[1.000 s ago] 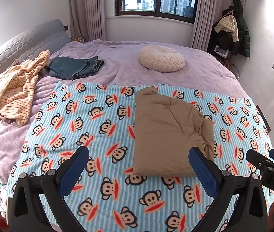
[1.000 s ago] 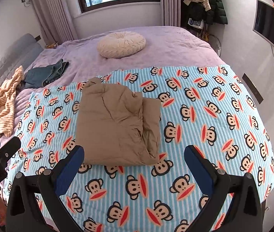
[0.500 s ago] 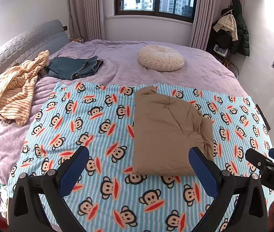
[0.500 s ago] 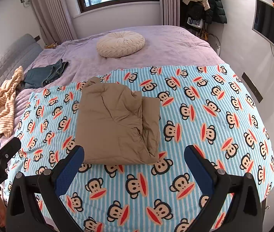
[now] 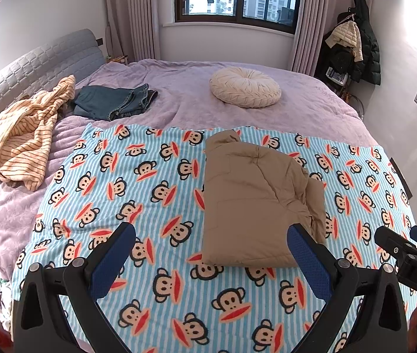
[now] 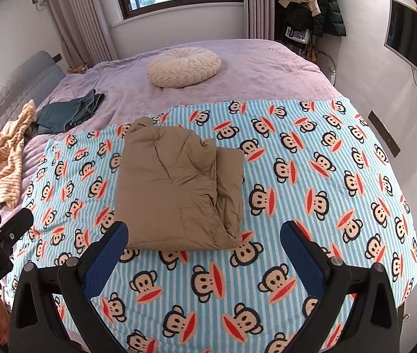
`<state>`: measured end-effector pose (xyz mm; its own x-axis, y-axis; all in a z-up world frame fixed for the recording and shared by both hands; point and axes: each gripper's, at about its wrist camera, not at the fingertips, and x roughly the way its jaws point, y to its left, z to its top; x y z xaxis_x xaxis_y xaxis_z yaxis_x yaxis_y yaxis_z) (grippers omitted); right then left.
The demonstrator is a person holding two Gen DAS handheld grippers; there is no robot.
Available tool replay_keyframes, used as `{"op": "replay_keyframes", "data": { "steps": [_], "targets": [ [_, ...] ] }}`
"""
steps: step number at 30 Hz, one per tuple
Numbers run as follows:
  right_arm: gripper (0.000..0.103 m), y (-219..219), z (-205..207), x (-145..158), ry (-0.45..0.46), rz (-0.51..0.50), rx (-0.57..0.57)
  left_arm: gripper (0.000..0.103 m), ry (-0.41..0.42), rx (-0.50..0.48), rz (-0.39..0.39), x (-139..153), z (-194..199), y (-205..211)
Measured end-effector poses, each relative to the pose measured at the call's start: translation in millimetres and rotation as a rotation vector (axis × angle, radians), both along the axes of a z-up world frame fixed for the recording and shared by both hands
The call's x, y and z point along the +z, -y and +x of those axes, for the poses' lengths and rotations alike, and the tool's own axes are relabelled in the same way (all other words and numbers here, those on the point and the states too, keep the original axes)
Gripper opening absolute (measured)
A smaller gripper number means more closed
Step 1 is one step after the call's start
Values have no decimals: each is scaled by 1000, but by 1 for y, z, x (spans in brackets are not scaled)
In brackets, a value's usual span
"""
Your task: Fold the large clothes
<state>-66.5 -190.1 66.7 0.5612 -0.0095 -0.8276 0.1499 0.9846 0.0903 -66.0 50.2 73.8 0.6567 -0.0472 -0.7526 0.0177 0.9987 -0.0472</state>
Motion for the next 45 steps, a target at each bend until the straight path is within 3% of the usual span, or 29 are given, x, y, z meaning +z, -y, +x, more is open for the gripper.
{"op": "replay_keyframes", "data": {
  "steps": [45],
  "targets": [
    [103,0,-2,1,0,2,0,103,-3,-3,0,0,1,0]
  ]
}}
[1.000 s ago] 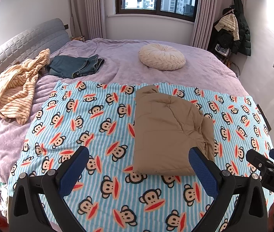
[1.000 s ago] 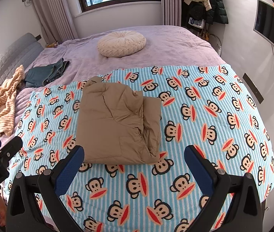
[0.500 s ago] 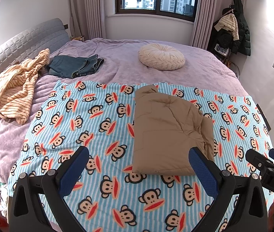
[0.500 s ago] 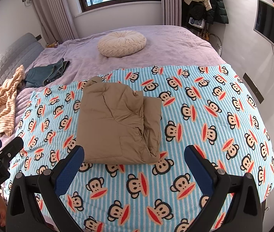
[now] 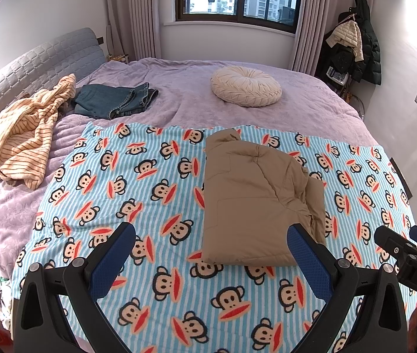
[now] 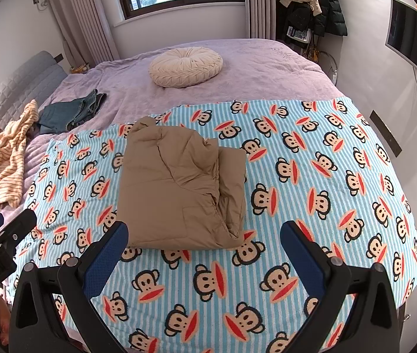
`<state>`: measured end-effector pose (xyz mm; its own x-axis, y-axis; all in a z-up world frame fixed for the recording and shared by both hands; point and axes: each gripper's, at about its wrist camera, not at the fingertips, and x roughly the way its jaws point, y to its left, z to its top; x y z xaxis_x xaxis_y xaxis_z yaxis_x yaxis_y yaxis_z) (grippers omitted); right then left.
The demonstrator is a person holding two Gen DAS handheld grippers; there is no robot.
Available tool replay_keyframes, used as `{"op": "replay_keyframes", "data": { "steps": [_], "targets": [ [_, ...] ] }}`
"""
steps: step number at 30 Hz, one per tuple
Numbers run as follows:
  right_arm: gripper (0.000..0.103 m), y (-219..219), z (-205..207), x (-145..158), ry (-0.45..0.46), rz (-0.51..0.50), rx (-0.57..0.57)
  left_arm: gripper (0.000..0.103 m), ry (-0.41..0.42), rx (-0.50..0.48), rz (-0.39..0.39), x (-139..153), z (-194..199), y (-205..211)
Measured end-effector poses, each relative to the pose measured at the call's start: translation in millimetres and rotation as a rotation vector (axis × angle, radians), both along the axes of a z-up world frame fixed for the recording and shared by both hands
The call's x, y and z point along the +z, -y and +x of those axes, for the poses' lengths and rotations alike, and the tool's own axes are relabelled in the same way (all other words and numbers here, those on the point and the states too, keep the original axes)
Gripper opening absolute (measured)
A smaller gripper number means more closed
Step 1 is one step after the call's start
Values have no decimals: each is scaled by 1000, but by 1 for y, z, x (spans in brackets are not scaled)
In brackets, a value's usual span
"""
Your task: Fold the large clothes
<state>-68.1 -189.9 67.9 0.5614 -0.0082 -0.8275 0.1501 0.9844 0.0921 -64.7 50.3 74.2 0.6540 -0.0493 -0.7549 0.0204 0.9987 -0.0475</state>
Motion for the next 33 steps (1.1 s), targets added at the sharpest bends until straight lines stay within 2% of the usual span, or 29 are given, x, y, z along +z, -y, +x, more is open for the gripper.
{"op": "replay_keyframes", "data": {
  "steps": [33],
  "targets": [
    [103,0,-2,0,0,4,-2,103,7,13,-2,2,-8,-4]
  ]
}}
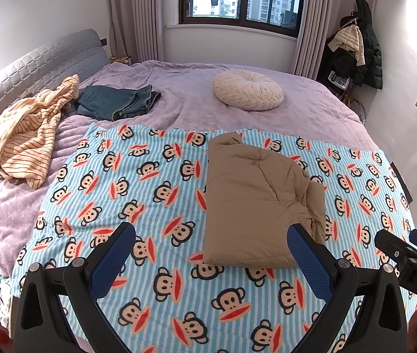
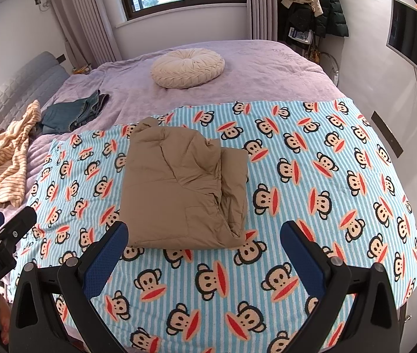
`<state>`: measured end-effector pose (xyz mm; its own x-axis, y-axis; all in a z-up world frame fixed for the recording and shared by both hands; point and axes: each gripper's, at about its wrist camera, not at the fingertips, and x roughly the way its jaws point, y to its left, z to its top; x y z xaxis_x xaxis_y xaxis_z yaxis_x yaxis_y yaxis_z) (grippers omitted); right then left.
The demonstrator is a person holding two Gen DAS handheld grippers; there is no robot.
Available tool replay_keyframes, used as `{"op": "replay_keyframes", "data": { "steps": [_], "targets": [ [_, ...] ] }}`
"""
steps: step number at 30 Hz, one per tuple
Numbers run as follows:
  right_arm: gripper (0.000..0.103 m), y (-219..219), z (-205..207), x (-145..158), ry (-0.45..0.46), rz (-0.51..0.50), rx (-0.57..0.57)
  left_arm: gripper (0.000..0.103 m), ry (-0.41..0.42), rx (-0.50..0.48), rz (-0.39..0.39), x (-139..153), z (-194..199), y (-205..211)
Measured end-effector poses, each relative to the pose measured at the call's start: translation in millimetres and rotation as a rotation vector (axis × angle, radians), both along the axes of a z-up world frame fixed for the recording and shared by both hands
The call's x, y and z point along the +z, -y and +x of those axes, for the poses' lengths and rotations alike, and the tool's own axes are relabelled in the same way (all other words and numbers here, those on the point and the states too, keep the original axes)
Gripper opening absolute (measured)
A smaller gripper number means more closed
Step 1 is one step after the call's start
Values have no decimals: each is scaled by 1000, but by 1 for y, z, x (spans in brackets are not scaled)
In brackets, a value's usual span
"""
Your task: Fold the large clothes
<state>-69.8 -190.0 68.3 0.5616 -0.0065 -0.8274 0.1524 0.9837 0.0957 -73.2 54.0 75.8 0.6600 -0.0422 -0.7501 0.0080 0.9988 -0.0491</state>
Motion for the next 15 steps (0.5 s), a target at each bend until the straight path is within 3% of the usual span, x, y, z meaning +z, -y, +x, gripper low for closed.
{"op": "replay_keyframes", "data": {
  "steps": [15],
  "targets": [
    [103,2,0,0,0,1,1,103,9,-9,-13,5,-6,11]
  ]
}}
